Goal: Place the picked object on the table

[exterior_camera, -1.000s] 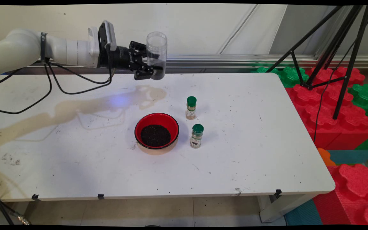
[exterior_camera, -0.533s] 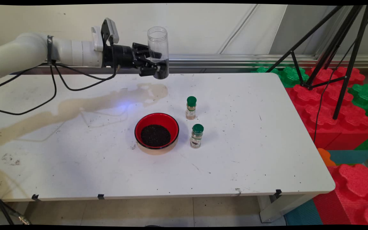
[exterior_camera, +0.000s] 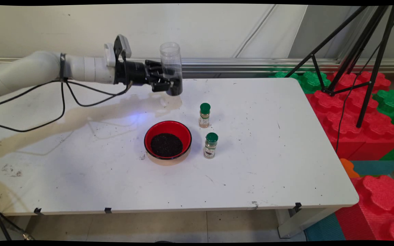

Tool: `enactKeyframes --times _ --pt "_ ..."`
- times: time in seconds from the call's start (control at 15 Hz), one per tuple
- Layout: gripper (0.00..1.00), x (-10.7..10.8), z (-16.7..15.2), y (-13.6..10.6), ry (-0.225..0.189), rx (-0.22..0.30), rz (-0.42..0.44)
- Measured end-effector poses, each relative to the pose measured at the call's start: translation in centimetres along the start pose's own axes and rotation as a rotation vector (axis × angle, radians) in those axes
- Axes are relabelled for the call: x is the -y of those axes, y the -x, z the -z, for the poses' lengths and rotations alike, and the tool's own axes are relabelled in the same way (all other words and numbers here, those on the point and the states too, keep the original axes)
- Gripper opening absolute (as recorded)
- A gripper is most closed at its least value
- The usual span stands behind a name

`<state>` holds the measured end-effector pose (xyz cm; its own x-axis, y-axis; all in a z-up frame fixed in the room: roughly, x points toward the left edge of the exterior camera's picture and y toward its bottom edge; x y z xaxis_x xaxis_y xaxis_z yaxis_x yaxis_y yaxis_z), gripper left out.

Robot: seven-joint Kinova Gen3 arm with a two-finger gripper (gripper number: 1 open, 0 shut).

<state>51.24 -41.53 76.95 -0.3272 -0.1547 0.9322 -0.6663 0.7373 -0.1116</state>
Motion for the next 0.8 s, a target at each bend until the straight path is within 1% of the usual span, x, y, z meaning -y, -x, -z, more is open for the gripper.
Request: enactKeyframes --times 0.07,0.33,0.8 --pt "0.0 -0.1 -0.2 0.8 0.009 0.003 -0.003" --pt "0.0 -0.4 -0.9 2.7 0.027 0.009 -0.031" --pt "0.0 -0.4 -2.3 5.3 0.044 0.002 -0.073"
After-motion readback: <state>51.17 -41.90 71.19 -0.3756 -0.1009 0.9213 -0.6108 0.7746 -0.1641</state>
